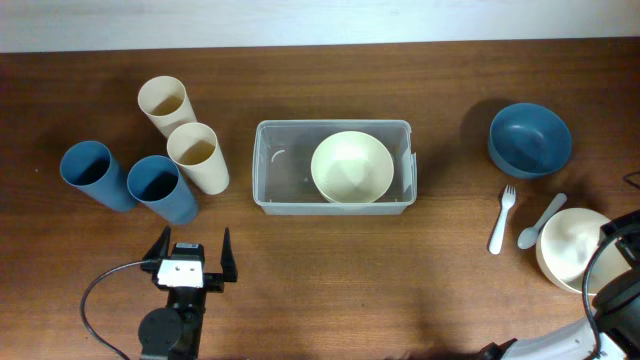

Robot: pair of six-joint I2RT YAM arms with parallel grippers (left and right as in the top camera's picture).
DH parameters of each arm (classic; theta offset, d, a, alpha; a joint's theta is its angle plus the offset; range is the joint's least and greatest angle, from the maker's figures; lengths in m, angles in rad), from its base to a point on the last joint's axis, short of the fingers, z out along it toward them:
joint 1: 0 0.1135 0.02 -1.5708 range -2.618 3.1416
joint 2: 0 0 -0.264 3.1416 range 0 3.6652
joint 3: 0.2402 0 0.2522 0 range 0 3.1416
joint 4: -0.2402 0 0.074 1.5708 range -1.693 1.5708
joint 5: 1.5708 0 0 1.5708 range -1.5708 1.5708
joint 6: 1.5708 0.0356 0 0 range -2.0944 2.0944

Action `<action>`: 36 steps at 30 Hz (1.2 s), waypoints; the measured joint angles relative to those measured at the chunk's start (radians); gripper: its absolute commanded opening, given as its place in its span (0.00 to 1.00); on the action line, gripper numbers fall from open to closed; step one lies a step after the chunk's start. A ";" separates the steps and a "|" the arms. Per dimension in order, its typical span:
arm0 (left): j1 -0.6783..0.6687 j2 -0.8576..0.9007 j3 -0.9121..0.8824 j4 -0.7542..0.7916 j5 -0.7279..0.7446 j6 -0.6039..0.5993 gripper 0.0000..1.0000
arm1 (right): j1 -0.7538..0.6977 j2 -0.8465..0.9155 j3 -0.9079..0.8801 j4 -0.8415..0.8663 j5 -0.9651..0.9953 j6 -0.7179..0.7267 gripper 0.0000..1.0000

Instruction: Pack container

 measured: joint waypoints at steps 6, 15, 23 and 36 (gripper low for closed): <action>0.000 0.000 0.000 0.000 0.000 0.000 1.00 | -0.006 0.000 0.000 0.029 -0.016 -0.024 0.70; 0.000 0.000 0.000 0.000 0.000 0.000 1.00 | 0.014 0.000 0.000 0.115 -0.115 -0.191 0.91; 0.000 0.000 0.000 0.000 0.000 0.000 1.00 | 0.017 0.000 0.002 0.176 -0.206 -0.297 0.93; 0.000 0.000 0.000 0.000 0.000 0.000 1.00 | 0.104 0.000 0.068 0.147 -0.238 -0.205 0.93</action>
